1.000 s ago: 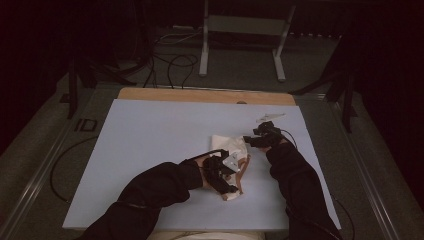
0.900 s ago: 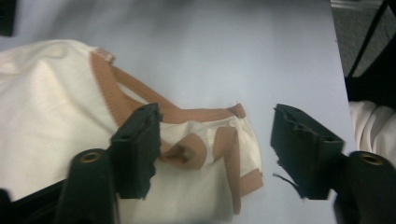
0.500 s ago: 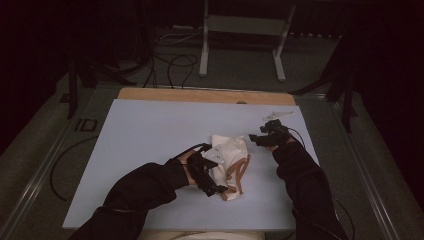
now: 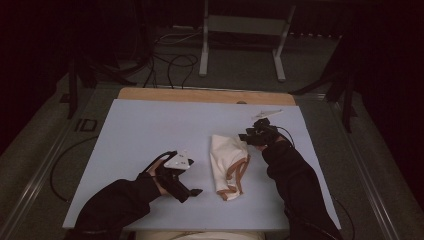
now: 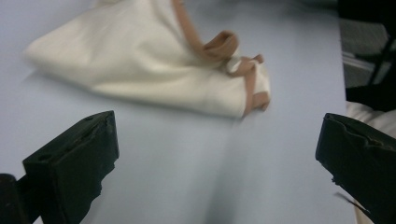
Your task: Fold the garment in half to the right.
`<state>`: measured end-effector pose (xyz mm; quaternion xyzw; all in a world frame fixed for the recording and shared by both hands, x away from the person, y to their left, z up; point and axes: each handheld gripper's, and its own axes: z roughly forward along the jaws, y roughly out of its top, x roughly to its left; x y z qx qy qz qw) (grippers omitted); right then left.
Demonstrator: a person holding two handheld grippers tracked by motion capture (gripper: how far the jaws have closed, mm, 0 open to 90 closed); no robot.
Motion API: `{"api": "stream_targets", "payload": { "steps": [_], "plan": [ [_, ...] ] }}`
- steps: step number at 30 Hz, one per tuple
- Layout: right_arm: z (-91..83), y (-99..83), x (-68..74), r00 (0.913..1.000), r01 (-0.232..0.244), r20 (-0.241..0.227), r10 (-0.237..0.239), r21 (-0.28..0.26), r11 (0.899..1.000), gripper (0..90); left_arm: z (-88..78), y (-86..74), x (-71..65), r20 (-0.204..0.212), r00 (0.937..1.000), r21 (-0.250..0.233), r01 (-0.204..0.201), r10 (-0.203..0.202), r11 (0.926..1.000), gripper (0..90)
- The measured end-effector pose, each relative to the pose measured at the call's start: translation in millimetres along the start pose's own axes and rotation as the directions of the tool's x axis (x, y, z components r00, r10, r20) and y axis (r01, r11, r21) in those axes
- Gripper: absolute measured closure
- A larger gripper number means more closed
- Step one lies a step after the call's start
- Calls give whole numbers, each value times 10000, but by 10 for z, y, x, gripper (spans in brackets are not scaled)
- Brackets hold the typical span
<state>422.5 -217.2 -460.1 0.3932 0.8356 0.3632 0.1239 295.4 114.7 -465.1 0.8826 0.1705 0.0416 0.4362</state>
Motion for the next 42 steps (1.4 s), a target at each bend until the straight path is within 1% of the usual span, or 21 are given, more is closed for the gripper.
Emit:
{"api": "stream_targets", "payload": {
  "steps": [2,4,5,6,8,9,10,11,12,14,16,17,20,21,23,25,28,31,34,37,42],
  "plan": [
    [83,-29,-10,9999,-144,-67,146,228,9996,561,-74,-107,12,-94,9991,-261,404,-406,9988,2],
    [161,-66,-13,9998,-206,-60,210,517,9985,565,-134,-203,7,-251,9986,-358,461,-470,9983,2],
    [189,-82,-18,9996,-264,-30,267,657,9975,572,-156,-243,0,-343,9979,-326,534,-545,9980,2],
    [212,-96,-27,9995,-331,1,332,739,9967,591,-173,-283,-5,-382,9974,-390,603,-618,9974,2],
    [243,-118,-40,9993,-363,108,355,896,9953,665,-195,-353,-11,-364,9958,-486,820,-838,9954,2],
    [255,-126,-44,9994,-323,171,308,965,9948,715,-200,-386,-14,-407,9953,-524,852,-874,9950,2],
    [261,-130,-44,9992,-274,305,244,1013,9945,798,-201,-416,-19,-406,9945,-567,938,-962,9940,2],
    [262,-131,-45,9991,-219,395,179,1018,9946,863,-201,-416,-19,-406,9945,-567,938,-962,9940,2],
    [259,-129,-45,9988,-154,487,106,1004,9948,891,-199,-471,-20,-443,9932,-610,1052,-1080,9926,2],
    [237,-113,-37,9981,39,609,-94,888,9960,898,-202,-519,-18,-496,9917,-727,1153,-1190,9907,2],
    [203,-93,-29,9971,123,735,-178,748,9971,900,-211,-558,-3,-531,9893,-859,1313,-1361,9876,2],
    [184,-83,-27,9972,149,715,-200,714,9973,900,-215,-574,2,-537,9880,-899,1393,-1445,9862,2],
    [130,-58,-21,9943,361,987,-414,551,9978,900,-232,-606,9,-688,9860,-1000,1444,-1516,9844,2],
    [105,-51,-16,9920,386,1187,-431,398,9985,900,-238,-614,12,-720,9859,-1012,1438,-1514,9844,2],
    [64,-37,-21,9915,382,1236,-397,146,9992,900,-249,-627,13,-819,9848,-1080,1442,-1533,9836,2],
    [53,-29,-33,9913,356,1267,-361,62,9993,900,-258,-634,17,-891,9840,-1117,1442,-1544,9832,2],
    [99,-43,-60,9904,281,1345,-308,224,9994,900,-266,-645,17,-1031,9830,-1174,1400,-1522,9832,2],
    [166,-82,-100,9899,84,1410,-144,428,9990,900,-268,-657,8,-1298,9809,-1161,1302,-1450,9847,2],
    [225,-126,-136,9884,-80,1521,-19,648,9979,900,-277,-671,11,-1391,9794,-1204,1301,-1465,9842,2],
    [263,-168,-171,9859,-214,1674,78,793,9966,900,-290,-686,18,-1440,9768,-1358,1389,-1582,9810,2],
    [292,-216,-199,9846,-354,1734,202,850,9958,900,-297,-701,27,-1510,9745,-1403,1449,-1658,9794,2]
  ]
}}
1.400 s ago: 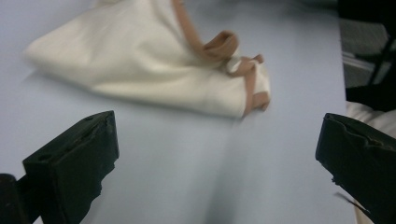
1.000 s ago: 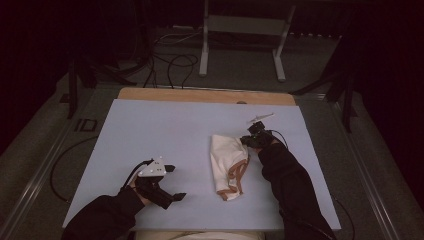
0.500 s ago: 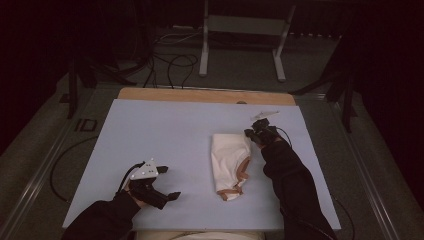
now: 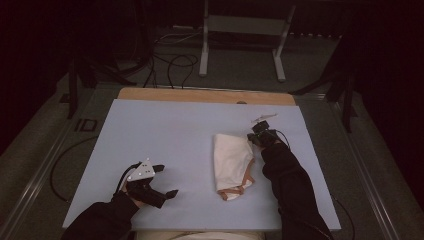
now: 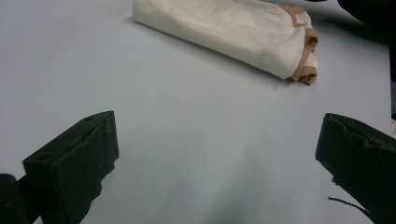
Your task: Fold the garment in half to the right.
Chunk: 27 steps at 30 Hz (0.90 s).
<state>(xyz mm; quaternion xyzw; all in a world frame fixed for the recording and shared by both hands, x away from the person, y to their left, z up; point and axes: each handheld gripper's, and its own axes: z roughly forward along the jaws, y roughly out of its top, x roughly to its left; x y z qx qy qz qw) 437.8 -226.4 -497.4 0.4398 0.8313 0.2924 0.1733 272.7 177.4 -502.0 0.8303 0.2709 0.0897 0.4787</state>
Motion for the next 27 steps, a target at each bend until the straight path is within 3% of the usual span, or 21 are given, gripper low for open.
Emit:
{"api": "stream_targets", "payload": {
  "steps": [8,13,19,23,27],
  "plan": [
    [100,-64,-14,9999,31,-133,-28,198,9998,888,-16,-15,28,-215,9998,-72,59,-61,10000,2],
    [-1,-31,-66,9995,-325,53,327,-282,9991,812,-30,-23,38,-269,9996,-81,91,-93,9999,2],
    [-107,33,-38,9992,-274,-323,249,-789,9965,763,-17,-47,37,-237,9997,-3,111,-111,9999,2],
    [-43,43,-8,9989,-284,-391,257,-686,9972,731,-13,-48,28,-245,9997,-36,74,-74,10000,2],
    [37,28,-32,9968,-586,-573,557,-511,9970,680,-11,-59,36,-177,9998,-39,92,-93,10000,2]
  ]
}}
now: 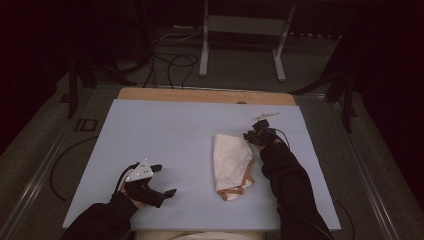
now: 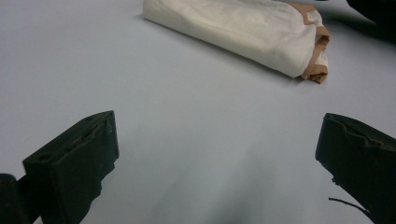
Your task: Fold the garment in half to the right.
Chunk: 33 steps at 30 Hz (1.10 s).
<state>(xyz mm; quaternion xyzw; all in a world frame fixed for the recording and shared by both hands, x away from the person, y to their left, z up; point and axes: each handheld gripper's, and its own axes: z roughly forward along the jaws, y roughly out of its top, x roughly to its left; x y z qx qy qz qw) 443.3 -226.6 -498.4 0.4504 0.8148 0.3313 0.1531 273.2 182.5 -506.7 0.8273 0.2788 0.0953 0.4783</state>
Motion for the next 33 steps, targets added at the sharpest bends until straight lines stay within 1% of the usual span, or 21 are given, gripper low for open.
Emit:
{"api": "stream_targets", "payload": {
  "steps": [3,5,7,8,9,11,12,13,15,17,18,19,20,21,22,25,30,33],
  "plan": [
    [50,-24,-28,9992,-257,-314,265,264,9993,667,6,-6,5,27,10000,-2,37,-37,10000,2],
    [75,-43,-49,9988,-320,-347,336,458,9984,684,8,-8,7,58,10000,-9,59,-59,10000,2],
    [84,-52,-60,9984,-386,-403,406,488,9981,690,9,-8,6,66,10000,-11,65,-65,10000,2],
    [99,-66,-79,9974,-481,-515,513,613,9970,743,12,-7,5,88,9999,2,62,-62,10000,2],
    [103,-68,-82,9970,-488,-562,525,650,9967,761,14,-6,4,96,9999,-5,54,-54,10000,2],
    [108,-70,-85,9967,-410,-675,460,734,9965,847,20,-7,2,108,9999,20,44,-44,10000,2],
    [108,-70,-85,9967,-410,-675,460,734,9965,847,20,-7,2,108,9999,20,44,-44,10000,2],
    [98,-59,-68,9977,-223,-618,269,742,9970,880,23,-7,0,112,9999,13,65,-65,10000,2],
    [80,-42,-50,9990,62,-452,-32,665,9978,887,26,-7,-2,110,9999,27,64,-65,10000,2],
    [52,-17,-29,9996,178,-230,-166,533,9984,888,23,-6,-2,100,9999,23,41,-41,10000,2],
    [52,-17,-29,9996,178,-230,-166,533,9984,888,23,-6,-2,100,9999,23,41,-41,10000,2],
    [32,-4,-19,9997,239,-84,-235,401,9989,888,23,-6,-2,100,9999,23,41,-41,10000,2],
    [32,-4,-19,9997,239,-84,-235,401,9989,889,19,-5,-1,72,10000,-7,25,-25,10000,2],
    [-16,35,-1,9993,337,168,-337,48,9994,888,17,-7,1,68,10000,-37,46,-45,10000,2],
    [-20,42,0,9992,344,181,-344,24,9994,888,15,-9,0,43,10000,-49,61,-61,10000,2],
    [3,41,-12,9991,343,232,-346,96,9994,888,12,-11,1,9,10000,-85,54,-54,9999,2],
    [93,-15,-34,9995,191,246,-200,353,9992,887,6,-12,5,-74,10000,-120,4,-4,9999,2],
    [147,-51,-39,9995,206,245,-217,475,9987,883,3,-14,8,-109,9999,-155,48,-50,9999,2]
  ]
}}
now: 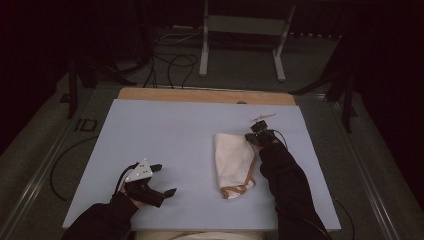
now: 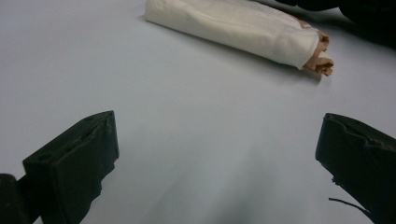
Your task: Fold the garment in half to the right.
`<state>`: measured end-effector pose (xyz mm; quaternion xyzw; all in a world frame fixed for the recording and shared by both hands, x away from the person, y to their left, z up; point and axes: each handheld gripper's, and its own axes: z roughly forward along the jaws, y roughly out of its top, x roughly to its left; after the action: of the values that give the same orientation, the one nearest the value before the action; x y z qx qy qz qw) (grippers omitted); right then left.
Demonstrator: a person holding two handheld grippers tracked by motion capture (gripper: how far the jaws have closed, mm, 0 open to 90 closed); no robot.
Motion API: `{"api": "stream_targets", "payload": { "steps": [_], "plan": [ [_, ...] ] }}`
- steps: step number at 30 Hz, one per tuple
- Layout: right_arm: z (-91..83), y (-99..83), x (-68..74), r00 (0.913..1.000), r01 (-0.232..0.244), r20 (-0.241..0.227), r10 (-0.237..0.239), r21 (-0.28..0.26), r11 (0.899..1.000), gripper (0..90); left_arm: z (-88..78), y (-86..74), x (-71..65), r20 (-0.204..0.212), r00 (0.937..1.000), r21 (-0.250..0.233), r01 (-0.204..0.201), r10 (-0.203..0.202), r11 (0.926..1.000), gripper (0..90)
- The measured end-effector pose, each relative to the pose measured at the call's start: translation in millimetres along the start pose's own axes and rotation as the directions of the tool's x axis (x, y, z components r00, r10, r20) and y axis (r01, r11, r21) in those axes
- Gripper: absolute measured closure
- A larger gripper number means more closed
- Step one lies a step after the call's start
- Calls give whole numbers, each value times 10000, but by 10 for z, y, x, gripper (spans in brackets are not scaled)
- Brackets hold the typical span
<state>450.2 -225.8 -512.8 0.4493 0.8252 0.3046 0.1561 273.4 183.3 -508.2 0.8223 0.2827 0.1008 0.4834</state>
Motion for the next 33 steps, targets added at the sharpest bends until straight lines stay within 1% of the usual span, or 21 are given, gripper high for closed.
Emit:
{"api": "stream_targets", "payload": {
  "steps": [5,7,8,9,12,14,15,17,20,22,24,26,28,30,31,32,33],
  "plan": [
    [14,-5,10,10000,-9,14,9,8,10000,865,-2,1,3,-44,10000,-7,-6,6,10000,2],
    [-1,5,9,10000,-11,37,11,-36,10000,836,-3,1,4,-63,10000,-5,-6,6,10000,2],
    [-14,13,9,10000,-27,22,27,-61,10000,804,-4,1,5,-61,10000,-16,2,-2,10000,2],
    [-14,13,9,10000,-27,22,27,-61,10000,804,-4,1,5,-61,10000,-16,2,-2,10000,2],
    [-88,53,21,10000,-26,-86,24,-270,9996,615,-10,9,7,-62,10000,-4,-8,8,10000,2],
    [-135,83,40,10000,-40,-69,37,-436,9990,546,-11,16,4,-64,10000,2,-40,40,10000,2],
    [-159,101,50,9999,-43,-128,36,-524,9986,502,-12,19,5,-52,10000,15,-27,27,10000,2],
    [-203,137,75,9998,10,-208,-24,-687,9976,445,-15,24,4,-54,10000,-33,-18,17,10000,2],
    [-248,186,132,9987,60,-506,-99,-769,9970,334,-21,29,5,-61,10000,-21,-12,12,10000,2],
    [-262,208,178,9970,148,-739,-209,-829,9965,286,-22,30,7,-67,10000,-7,-12,12,10000,2],
    [-269,220,227,9939,200,-1067,-292,-867,9960,256,-22,31,10,-16,10000,36,-3,3,10000,2],
    [-278,230,268,9910,236,-1290,-359,-950,9952,198,-31,38,16,-2,10000,23,3,-3,10000,2],
    [-294,244,307,9869,215,-1565,-396,-1161,9930,128,-46,49,30,15,10000,-3,-13,13,10000,2],
    [-317,262,347,9832,274,-1754,-510,-1346,9905,130,-66,62,40,-8,10000,-2,-61,61,10000,2],
    [-327,272,367,9795,268,-1941,-535,-1376,9901,131,-77,68,46,-2,10000,-17,-72,72,10000,2],
    [-333,287,381,9749,364,-2127,-662,-1410,9893,131,-89,75,52,-33,10000,-24,-61,61,10000,2],
    [-341,301,403,9728,409,-2199,-722,-1436,9888,132,-89,75,52,-33,10000,-24,-61,61,10000,2]
  ]
}}
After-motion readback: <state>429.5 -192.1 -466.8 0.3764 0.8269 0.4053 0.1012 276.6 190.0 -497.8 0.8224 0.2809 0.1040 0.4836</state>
